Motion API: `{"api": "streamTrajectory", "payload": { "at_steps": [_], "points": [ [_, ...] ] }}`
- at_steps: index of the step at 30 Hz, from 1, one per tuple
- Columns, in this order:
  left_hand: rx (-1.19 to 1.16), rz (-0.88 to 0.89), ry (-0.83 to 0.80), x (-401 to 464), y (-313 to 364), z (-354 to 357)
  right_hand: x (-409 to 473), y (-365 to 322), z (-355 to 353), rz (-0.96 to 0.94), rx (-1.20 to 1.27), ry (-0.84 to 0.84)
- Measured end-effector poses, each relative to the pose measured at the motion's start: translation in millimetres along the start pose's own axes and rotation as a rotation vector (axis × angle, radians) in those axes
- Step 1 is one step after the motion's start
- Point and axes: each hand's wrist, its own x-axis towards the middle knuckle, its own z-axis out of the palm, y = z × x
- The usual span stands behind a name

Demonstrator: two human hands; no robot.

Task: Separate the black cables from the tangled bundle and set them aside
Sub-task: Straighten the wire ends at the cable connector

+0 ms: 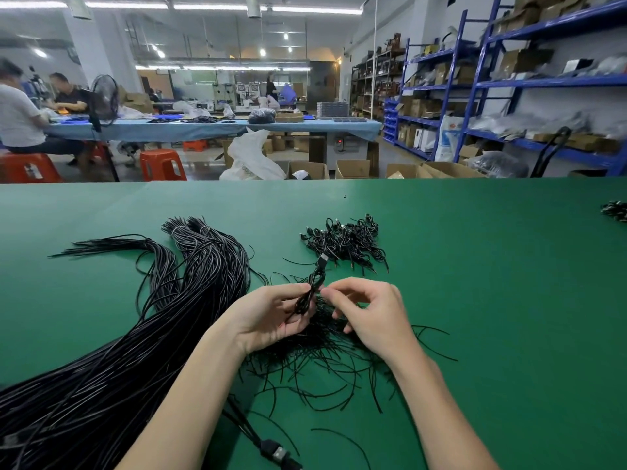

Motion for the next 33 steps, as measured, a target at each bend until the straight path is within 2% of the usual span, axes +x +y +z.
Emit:
{"api": "streamTrajectory", "payload": {
  "at_steps": [4, 6, 8, 9, 10, 11, 13, 15, 18, 23, 26, 30, 33],
  "points": [
    [0.054, 0.036, -0.038, 2, -5, -1, 0, -2, 9, 0.077, 0.071, 0.042],
    [0.166, 0.112, -0.041, 3, -5, -2, 2, -6, 12, 0.274, 0.277, -0.020],
    [0.251, 0.170, -0.038, 3, -5, -2, 3, -11, 11, 0.604, 0.670, -0.125],
    [0.265, 0.178, -0.037, 3, -5, -1, 4, -13, 10, 0.710, 0.787, -0.153],
    [0.262, 0.171, -0.029, 3, -5, 0, 5, -14, 9, 0.725, 0.808, -0.164],
    [0.243, 0.151, -0.011, 4, -5, 1, 4, -15, 9, 0.660, 0.718, -0.160],
    [0.121, 0.079, 0.032, 6, -6, 2, 3, -13, 8, 0.397, 0.376, -0.093],
    [-0.014, 0.019, 0.046, 6, -5, 3, 3, -14, 2, 0.182, 0.157, -0.075],
    [-0.049, -0.029, 0.013, 3, -5, 4, 2, -15, -7, 0.079, 0.078, -0.133],
    [-0.101, -0.138, -0.135, -1, -4, 4, -1, -14, -17, 0.008, 0.080, -0.110],
    [-0.068, -0.085, -0.135, 0, -6, 4, 0, -14, -13, 0.003, 0.089, -0.064],
    [0.173, 0.165, -0.068, 3, -9, 6, 5, -10, -2, 0.166, 0.139, 0.018],
    [0.342, 0.374, -0.011, 4, -13, 9, 3, -8, 5, 0.505, 0.556, 0.019]
  ]
}}
